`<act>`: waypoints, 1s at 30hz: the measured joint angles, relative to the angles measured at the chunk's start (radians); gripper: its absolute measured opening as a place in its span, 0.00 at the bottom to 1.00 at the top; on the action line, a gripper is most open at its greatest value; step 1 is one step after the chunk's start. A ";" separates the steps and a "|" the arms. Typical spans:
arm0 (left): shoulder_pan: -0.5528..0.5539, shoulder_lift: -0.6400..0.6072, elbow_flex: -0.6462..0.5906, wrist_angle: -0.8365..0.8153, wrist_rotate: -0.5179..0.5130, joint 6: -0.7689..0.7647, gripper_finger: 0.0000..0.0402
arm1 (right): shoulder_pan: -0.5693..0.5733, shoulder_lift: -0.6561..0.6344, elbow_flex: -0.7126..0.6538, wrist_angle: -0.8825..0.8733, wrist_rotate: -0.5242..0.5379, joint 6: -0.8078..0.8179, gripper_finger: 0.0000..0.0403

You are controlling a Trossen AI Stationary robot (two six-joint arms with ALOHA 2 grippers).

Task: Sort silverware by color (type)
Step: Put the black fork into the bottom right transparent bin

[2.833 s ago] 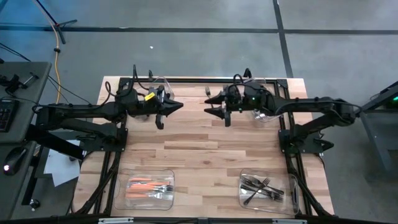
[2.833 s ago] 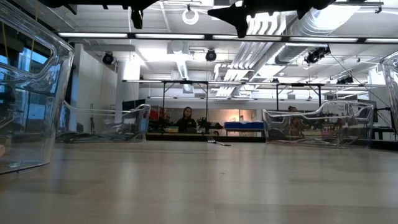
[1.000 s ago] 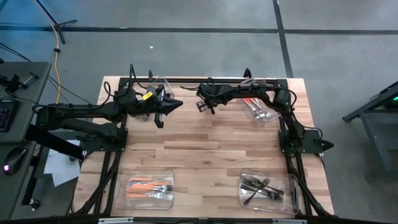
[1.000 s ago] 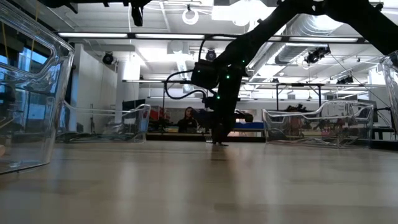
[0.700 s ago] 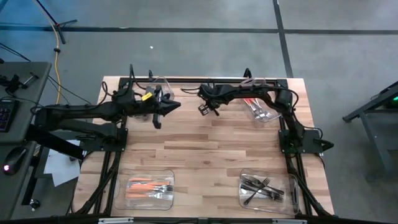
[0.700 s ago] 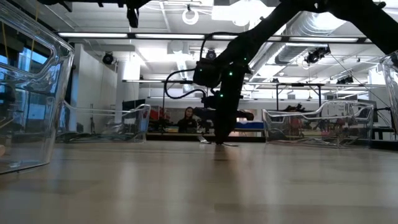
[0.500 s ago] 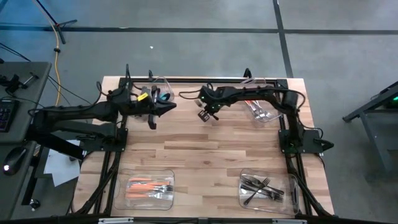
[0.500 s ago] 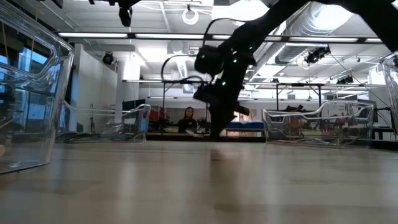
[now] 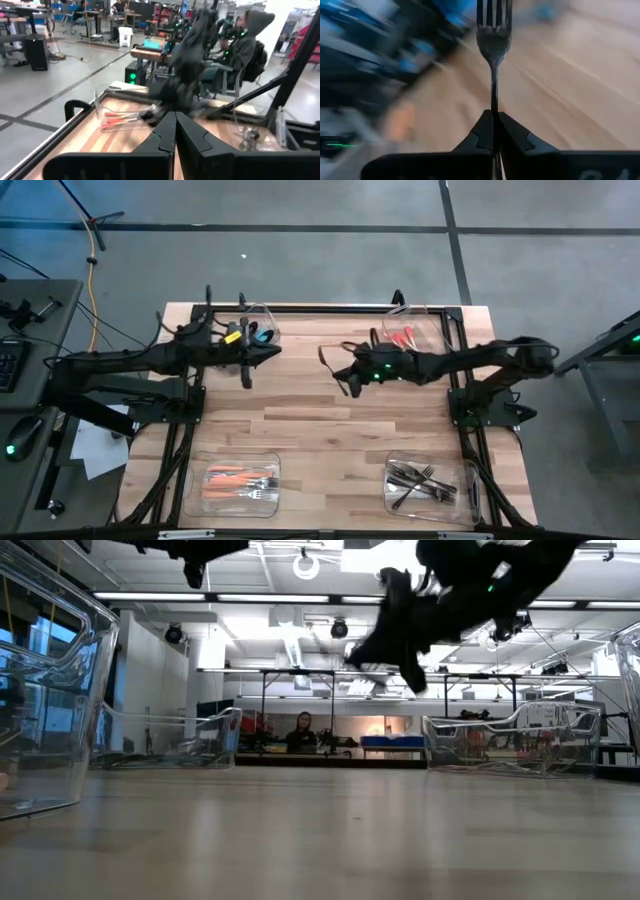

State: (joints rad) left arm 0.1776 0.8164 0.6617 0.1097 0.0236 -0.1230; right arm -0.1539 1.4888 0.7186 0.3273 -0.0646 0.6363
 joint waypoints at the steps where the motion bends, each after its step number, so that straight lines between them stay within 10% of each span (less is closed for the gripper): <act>1: 0.001 0.016 0.000 0.008 -0.002 0.002 0.00 | 0.012 -0.026 -0.015 0.064 -0.003 -0.007 0.00; 14: 0.011 0.269 0.000 0.339 0.123 -0.093 0.00 | 0.062 -0.109 0.119 0.249 -0.059 -0.302 0.00; 30: 0.011 0.225 0.000 0.330 0.124 -0.092 0.00 | 0.012 -0.108 0.122 0.237 -0.132 -0.276 0.00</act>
State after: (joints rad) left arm 0.1883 1.0416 0.6617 0.4398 0.1474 -0.2153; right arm -0.1422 1.3805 0.8406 0.5647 -0.1965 0.3608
